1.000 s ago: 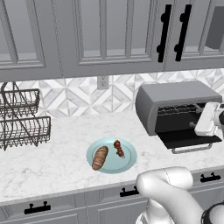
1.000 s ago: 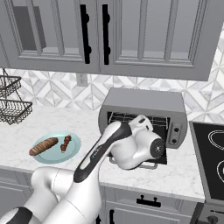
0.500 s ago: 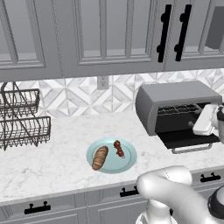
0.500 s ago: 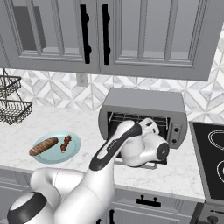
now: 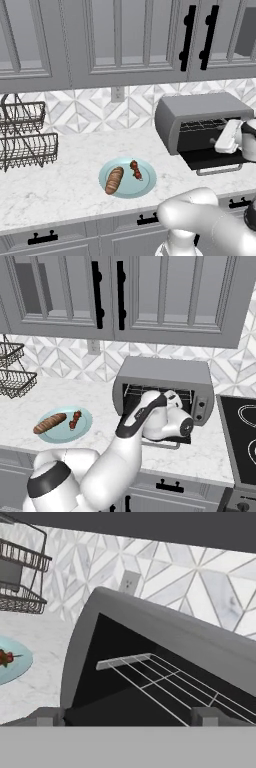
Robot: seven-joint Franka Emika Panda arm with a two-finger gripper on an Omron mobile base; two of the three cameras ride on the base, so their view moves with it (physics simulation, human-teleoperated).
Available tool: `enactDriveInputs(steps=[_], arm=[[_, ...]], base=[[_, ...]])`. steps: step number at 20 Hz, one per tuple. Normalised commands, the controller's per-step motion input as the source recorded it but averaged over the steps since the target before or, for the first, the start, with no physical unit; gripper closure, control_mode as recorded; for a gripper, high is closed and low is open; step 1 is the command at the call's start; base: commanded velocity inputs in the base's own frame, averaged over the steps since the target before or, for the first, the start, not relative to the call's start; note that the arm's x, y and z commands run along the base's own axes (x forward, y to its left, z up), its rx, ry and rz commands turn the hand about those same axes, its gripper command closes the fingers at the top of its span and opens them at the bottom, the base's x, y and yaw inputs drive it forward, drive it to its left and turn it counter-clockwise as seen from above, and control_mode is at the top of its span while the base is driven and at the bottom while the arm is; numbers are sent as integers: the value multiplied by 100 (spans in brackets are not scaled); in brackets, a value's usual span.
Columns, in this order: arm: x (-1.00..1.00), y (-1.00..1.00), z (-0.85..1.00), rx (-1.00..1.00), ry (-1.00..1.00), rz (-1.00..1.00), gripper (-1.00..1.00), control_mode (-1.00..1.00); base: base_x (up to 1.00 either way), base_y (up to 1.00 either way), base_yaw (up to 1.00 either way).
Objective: Pick up the kebab skewer and baguette bread, and place them inside the toaster oven. Close the toaster oven door and start by setting the timer.
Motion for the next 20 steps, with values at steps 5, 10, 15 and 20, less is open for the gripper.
enactDriveInputs(steps=[5, 10, 15, 20], arm=[[40, 0, -21, 0, -4, -2, -100, -100], [35, 0, -13, 0, 0, -10, -100, -100], [22, 0, -22, 0, 0, -10, -100, -100], [11, -1, -17, 0, -2, -8, -100, -100]], base=[[0, 0, 0], [0, 0, 0], [0, 0, 0], [0, 0, 0]])
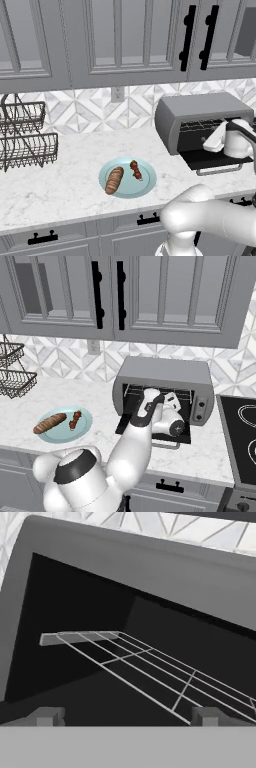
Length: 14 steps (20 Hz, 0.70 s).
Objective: Pick up the kebab skewer and baguette bread, and place them inside the toaster oven. Close the toaster oven door and start by setting the timer.
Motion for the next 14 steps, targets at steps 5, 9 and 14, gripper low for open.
enactDriveInputs(steps=[5, 9, 14], arm=[[6, -6, -2, 1, -10, -7, -100, -100], [14, -1, -5, 0, -13, -7, -100, -100], [27, 0, -2, 0, -3, -8, -100, -100]], base=[[0, 0, 0], [0, 0, 0], [0, 0, 0]])
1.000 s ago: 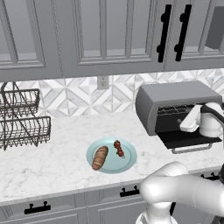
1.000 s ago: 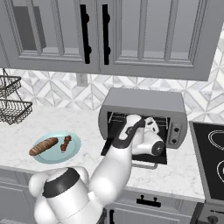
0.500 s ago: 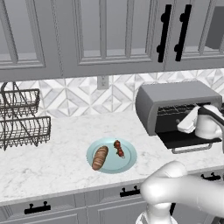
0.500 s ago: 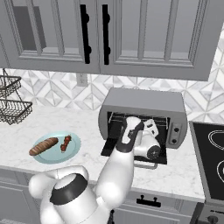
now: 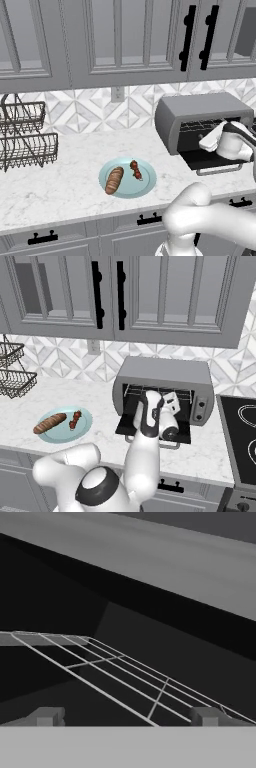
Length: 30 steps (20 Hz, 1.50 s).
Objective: Pick up the kebab skewer and baguette bread, and place them inside the toaster oven. Close the toaster oven door and start by setting the timer.
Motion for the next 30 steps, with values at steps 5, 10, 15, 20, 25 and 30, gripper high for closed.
enactDriveInputs(steps=[5, 10, 15, 20, 25, 30], arm=[[25, -5, -12, 0, 0, -9, -100, -100], [28, -3, -11, 0, 0, -8, -100, -100], [19, -12, -14, 0, 0, -5, -100, -100], [6, -22, -20, 0, 0, -3, -100, -100], [1, -14, -5, 0, 0, 0, 100, -100], [0, -21, 0, 0, 2, 0, 100, -100]], base=[[0, 0, 0], [0, 0, 0], [0, 0, 0], [0, 0, 0], [0, 0, 0], [0, 0, 0]])
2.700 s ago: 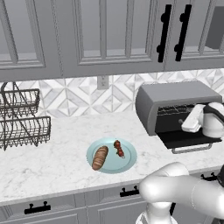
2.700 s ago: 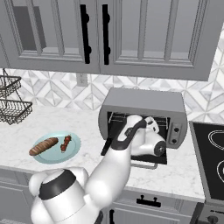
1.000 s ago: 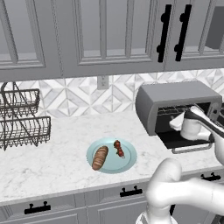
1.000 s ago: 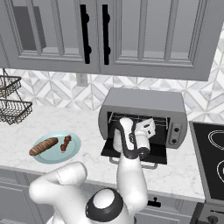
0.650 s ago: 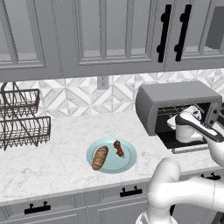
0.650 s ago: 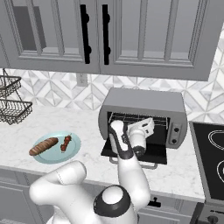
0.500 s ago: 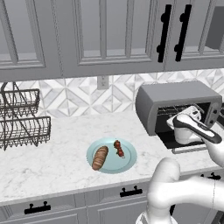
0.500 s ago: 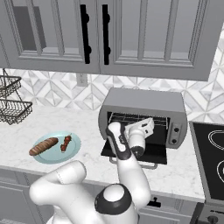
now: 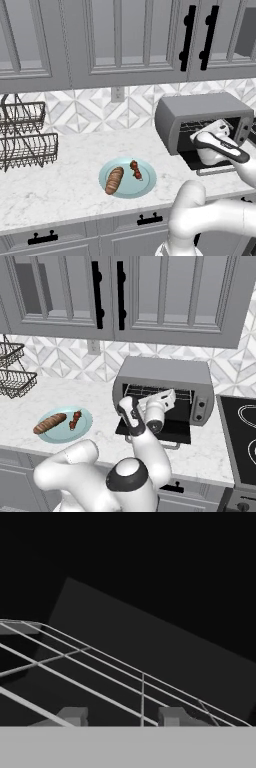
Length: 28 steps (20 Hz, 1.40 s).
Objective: Pick up the kebab skewer and baguette bread, and place them inside the toaster oven. Close the toaster oven door and start by setting the timer.
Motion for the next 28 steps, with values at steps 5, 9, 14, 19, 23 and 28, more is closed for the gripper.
enactDriveInputs(steps=[5, 9, 14, 19, 23, 28], arm=[[-1, -29, 0, 0, 3, 0, 100, -100], [-19, -21, 0, 0, 4, 0, 100, -100], [-44, -20, 0, 0, 4, 0, 100, -100], [-72, -27, 0, 1, 10, 0, 100, -100], [-91, -33, 0, 2, 18, 0, 100, -100], [-86, -41, 0, 2, 21, 0, 100, -100]], base=[[0, 0, 0], [0, 0, 0], [0, 0, 0], [0, 0, 0], [0, 0, 0], [0, 0, 0]])
